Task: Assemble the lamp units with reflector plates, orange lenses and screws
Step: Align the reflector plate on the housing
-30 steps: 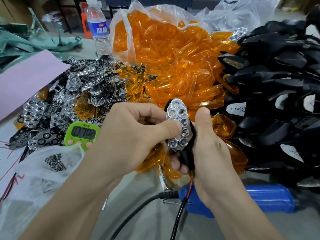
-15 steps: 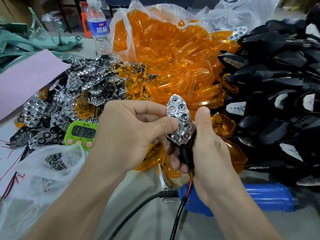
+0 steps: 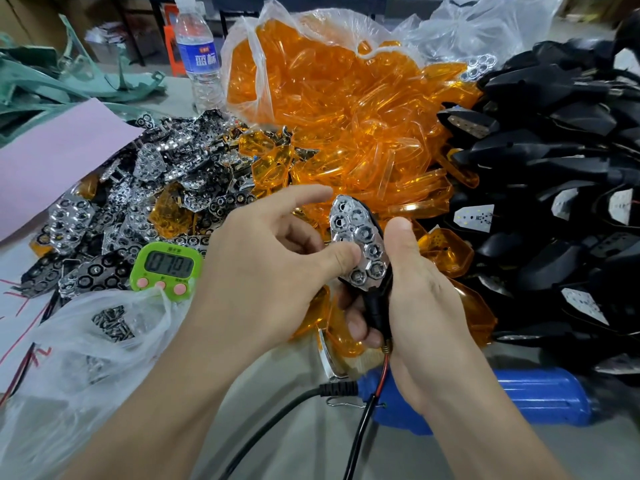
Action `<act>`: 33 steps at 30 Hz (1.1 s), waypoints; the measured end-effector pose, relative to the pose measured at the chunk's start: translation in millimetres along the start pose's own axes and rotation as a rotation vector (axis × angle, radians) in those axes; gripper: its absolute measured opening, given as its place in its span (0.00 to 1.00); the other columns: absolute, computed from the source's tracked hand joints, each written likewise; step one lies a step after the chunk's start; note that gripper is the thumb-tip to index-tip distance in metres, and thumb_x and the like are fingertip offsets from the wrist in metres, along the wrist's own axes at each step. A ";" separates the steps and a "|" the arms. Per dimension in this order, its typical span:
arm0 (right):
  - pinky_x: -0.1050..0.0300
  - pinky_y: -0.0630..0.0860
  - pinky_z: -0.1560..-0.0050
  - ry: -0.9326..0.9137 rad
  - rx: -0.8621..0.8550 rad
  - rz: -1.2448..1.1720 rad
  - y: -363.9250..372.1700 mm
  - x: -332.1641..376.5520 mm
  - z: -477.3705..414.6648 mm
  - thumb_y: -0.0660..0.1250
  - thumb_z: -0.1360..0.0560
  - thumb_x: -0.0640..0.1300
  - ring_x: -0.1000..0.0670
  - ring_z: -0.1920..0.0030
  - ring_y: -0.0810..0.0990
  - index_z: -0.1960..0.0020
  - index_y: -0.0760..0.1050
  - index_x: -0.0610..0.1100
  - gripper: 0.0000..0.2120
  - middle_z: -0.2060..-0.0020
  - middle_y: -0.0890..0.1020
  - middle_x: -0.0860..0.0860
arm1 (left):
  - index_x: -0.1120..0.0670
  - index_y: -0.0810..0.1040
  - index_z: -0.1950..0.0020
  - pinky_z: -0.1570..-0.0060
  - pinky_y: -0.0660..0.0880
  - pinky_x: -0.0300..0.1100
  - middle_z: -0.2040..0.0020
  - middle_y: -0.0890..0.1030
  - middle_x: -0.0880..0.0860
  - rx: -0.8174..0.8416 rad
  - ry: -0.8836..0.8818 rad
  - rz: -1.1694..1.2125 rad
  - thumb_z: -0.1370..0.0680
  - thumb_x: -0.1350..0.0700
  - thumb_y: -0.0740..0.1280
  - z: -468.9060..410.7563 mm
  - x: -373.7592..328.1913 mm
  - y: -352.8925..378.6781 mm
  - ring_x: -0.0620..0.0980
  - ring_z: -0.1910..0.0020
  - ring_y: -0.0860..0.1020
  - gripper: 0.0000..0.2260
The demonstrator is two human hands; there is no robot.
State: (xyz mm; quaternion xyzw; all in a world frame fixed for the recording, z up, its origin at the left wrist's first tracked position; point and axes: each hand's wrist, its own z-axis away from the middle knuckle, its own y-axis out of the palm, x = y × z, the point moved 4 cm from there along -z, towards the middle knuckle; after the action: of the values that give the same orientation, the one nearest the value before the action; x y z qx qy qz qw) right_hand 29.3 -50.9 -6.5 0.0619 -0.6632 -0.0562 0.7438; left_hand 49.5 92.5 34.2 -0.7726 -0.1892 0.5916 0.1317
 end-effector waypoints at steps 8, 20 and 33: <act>0.61 0.67 0.77 -0.052 0.070 0.035 0.3 4.4 0.2 0.56 0.21 0.66 0.49 0.74 0.74 0.55 0.81 0.49 0.24 0.68 0.81 0.46 | 0.38 0.82 0.37 0.47 0.82 0.47 0.49 0.87 0.42 0.213 0.082 0.191 0.24 0.53 0.74 -1.4 -0.3 8.1 0.43 0.49 0.85 0.18; 0.61 0.67 0.78 -0.002 -0.008 -0.083 -2.3 4.4 5.7 0.54 0.19 0.64 0.50 0.75 0.74 0.60 0.82 0.49 0.26 0.68 0.82 0.44 | 0.24 0.69 0.30 0.30 0.72 0.42 0.36 0.71 0.19 0.175 0.223 -0.070 0.24 0.44 0.69 0.5 -3.2 10.3 0.28 0.32 0.71 0.25; 0.63 0.65 0.78 -0.089 0.091 -0.004 0.8 10.2 5.2 0.57 0.18 0.59 0.51 0.76 0.72 0.58 0.78 0.47 0.20 0.68 0.80 0.47 | 0.42 0.74 0.25 0.40 0.77 0.37 0.34 0.82 0.43 0.344 0.141 0.435 0.19 0.57 0.66 -6.5 4.5 13.7 0.43 0.36 0.81 0.23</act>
State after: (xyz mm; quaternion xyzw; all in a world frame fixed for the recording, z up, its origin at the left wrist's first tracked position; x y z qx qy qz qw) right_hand 25.3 -51.9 4.2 0.0944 -0.6975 -0.0305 0.7097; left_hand 58.6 82.5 26.2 -0.8005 0.0936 0.5743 0.1436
